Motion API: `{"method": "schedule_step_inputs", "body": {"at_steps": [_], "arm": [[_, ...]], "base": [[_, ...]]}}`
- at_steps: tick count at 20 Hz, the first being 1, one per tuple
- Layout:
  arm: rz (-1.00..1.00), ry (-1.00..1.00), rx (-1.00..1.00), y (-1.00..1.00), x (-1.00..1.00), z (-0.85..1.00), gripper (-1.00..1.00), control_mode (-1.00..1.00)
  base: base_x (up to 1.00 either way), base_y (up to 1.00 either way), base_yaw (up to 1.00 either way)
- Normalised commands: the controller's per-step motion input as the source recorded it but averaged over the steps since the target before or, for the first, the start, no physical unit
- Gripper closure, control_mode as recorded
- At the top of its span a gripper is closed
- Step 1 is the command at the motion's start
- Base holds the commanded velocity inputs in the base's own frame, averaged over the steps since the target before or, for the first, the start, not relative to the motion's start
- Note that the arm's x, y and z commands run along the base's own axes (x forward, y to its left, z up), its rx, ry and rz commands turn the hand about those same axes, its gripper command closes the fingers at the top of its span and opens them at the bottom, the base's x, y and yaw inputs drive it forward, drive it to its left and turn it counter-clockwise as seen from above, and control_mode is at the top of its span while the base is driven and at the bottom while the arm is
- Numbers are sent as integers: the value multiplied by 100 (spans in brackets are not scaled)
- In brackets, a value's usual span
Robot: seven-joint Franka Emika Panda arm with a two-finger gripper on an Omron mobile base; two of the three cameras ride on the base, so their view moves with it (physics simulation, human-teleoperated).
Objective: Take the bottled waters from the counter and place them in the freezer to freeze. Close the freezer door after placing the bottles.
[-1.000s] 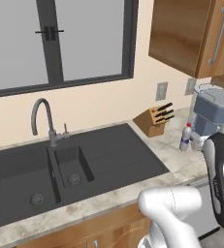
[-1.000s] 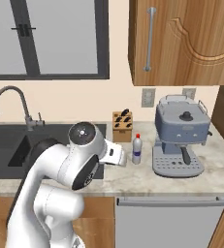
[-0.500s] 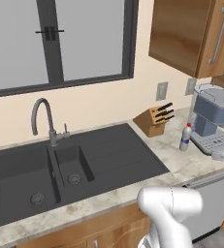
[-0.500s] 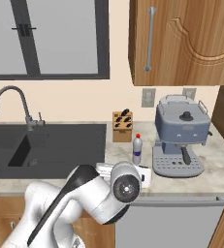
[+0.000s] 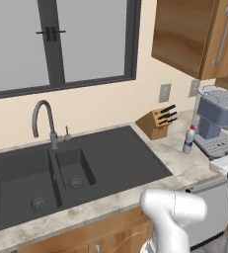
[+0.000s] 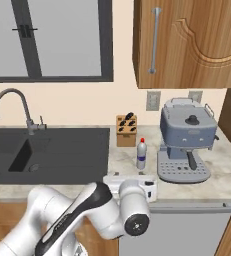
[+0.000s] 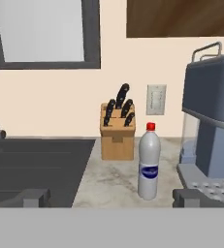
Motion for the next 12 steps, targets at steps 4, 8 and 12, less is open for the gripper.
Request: {"method": "schedule_step_inputs", "body": {"at_steps": [4, 8, 12], "arm": [[0, 0, -2, -1, 23, -12, -100, -100], [0, 0, 0, -8, 47, -11, -100, -100], [0, 0, 2, -10, 47, -6, -100, -100]], "base": [[0, 0, 0], [0, 0, 0], [0, 0, 0]]}}
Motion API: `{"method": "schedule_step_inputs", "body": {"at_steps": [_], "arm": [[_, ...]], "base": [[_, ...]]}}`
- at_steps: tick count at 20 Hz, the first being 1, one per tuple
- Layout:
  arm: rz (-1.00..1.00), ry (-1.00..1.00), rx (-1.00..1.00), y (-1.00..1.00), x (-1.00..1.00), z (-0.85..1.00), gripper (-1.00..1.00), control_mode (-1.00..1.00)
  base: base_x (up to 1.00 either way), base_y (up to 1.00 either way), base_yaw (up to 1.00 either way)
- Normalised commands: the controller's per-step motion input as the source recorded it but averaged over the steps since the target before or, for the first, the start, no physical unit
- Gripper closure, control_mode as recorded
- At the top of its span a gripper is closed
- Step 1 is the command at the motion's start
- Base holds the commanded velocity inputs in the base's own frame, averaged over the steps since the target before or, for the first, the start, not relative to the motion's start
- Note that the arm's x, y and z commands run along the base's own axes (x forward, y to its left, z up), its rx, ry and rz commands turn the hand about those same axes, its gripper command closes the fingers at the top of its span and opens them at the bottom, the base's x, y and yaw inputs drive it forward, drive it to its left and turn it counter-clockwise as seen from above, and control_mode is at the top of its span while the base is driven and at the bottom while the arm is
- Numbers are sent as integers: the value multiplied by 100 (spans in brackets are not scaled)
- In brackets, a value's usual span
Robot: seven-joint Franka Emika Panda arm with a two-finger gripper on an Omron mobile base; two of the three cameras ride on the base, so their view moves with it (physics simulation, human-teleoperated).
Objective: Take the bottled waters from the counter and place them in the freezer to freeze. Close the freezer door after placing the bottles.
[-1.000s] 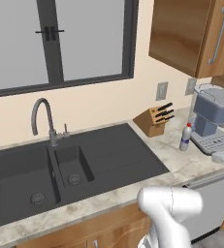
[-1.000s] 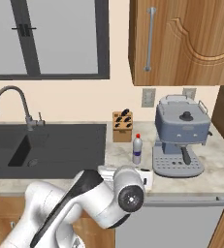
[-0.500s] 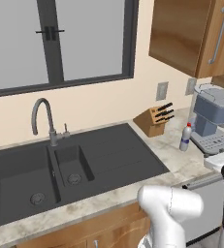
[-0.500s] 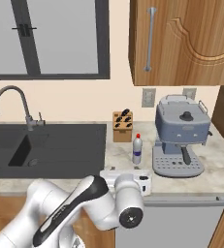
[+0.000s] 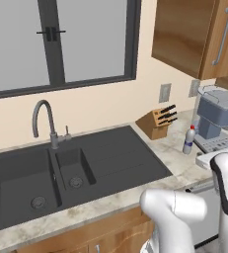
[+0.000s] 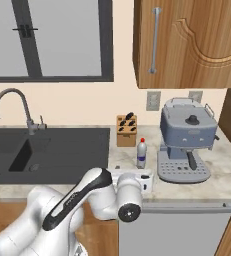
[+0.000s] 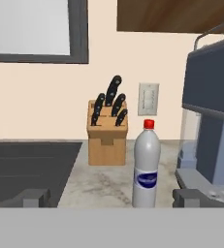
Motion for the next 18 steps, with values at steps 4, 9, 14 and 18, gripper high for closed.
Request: {"method": "schedule_step_inputs", "body": {"at_steps": [4, 9, 14, 18], "arm": [[8, 0, 1, -27, 25, -1, -100, -100], [10, 0, 1, -20, 15, 0, -100, -100], [6, 0, 0, 0, 11, -4, -100, -100], [1, 1, 0, 4, 51, -13, -100, -100]], "base": [[0, 0, 0], [0, 0, 0], [0, 0, 0], [0, 0, 0]]}}
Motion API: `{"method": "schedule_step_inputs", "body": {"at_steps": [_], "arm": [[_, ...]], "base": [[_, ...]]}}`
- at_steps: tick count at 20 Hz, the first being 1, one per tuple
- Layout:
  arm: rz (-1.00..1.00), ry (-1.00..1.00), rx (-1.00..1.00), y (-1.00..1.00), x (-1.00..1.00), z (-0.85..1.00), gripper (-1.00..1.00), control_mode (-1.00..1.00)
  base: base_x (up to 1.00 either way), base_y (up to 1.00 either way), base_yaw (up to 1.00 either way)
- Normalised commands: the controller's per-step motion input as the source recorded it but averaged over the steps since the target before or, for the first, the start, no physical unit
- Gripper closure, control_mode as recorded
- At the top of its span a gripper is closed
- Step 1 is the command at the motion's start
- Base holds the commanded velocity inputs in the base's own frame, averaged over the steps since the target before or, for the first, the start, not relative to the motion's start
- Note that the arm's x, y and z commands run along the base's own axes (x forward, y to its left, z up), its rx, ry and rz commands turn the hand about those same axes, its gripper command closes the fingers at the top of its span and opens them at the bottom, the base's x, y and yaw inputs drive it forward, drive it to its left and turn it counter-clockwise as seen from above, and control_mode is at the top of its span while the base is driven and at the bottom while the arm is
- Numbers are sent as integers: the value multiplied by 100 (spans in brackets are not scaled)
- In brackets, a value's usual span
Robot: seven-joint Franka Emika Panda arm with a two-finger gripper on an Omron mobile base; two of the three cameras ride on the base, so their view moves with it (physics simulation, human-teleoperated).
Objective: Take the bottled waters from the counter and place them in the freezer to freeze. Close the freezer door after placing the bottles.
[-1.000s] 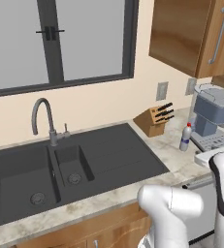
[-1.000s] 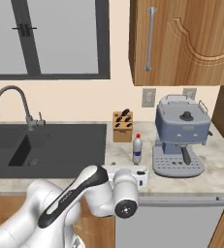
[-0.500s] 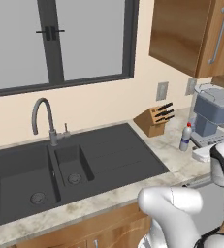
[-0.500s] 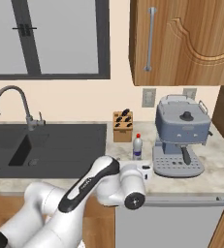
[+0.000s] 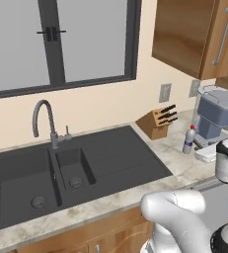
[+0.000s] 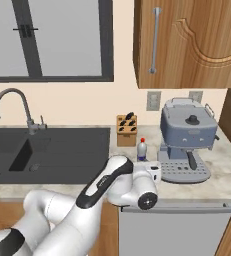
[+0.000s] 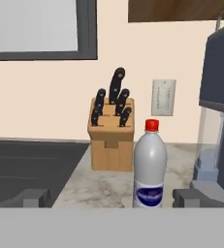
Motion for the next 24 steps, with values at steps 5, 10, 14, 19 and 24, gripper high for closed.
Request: {"method": "schedule_step_inputs", "body": {"at_steps": [5, 10, 14, 19, 24], "arm": [[0, 1, 0, 0, 48, -9, -100, -100], [0, 0, 0, -2, 24, -2, -100, -100], [0, 0, 0, -15, 14, -1, -100, -100], [0, 2, 0, -19, 27, -5, -100, -100], [0, 1, 0, -1, 16, -11, -100, -100]], "base": [[0, 0, 0], [0, 0, 0], [0, 0, 0], [0, 0, 0], [0, 0, 0]]}}
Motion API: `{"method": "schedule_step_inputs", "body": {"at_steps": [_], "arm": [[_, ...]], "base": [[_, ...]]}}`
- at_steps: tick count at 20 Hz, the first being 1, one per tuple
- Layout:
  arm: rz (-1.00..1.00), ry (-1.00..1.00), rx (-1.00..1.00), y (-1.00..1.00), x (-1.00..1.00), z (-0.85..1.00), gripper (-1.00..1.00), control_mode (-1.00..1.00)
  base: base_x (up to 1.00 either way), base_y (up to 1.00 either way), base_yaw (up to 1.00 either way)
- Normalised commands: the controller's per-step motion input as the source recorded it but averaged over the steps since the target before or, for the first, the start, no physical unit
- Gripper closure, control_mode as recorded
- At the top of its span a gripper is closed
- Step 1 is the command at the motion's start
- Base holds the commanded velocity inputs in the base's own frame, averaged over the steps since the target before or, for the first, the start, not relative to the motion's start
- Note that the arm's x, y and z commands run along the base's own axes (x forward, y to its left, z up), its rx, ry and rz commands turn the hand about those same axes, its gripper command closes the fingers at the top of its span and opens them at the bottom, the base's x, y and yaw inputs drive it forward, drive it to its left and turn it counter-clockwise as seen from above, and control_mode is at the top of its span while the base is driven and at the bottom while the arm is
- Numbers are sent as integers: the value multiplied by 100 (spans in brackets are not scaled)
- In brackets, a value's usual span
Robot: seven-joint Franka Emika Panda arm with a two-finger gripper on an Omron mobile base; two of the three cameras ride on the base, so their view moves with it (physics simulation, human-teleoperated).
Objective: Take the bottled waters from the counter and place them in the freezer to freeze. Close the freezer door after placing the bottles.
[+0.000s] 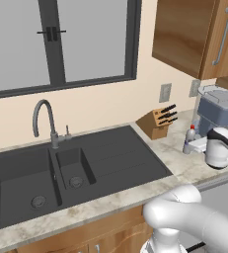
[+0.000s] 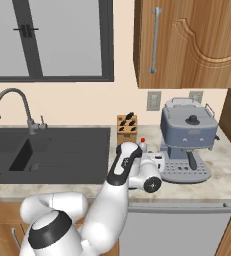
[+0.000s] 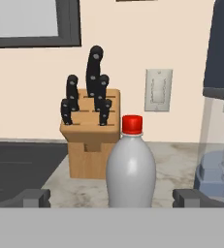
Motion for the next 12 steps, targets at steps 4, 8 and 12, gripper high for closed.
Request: {"method": "schedule_step_inputs", "body": {"at_steps": [4, 8, 12], "arm": [[0, 0, 0, 1, 10, -5, -100, -100], [0, 0, 0, 1, 17, 0, -100, -100], [0, 0, 0, 1, 28, 0, -100, -100]], "base": [[0, 0, 0], [0, 0, 0], [0, 0, 0]]}}
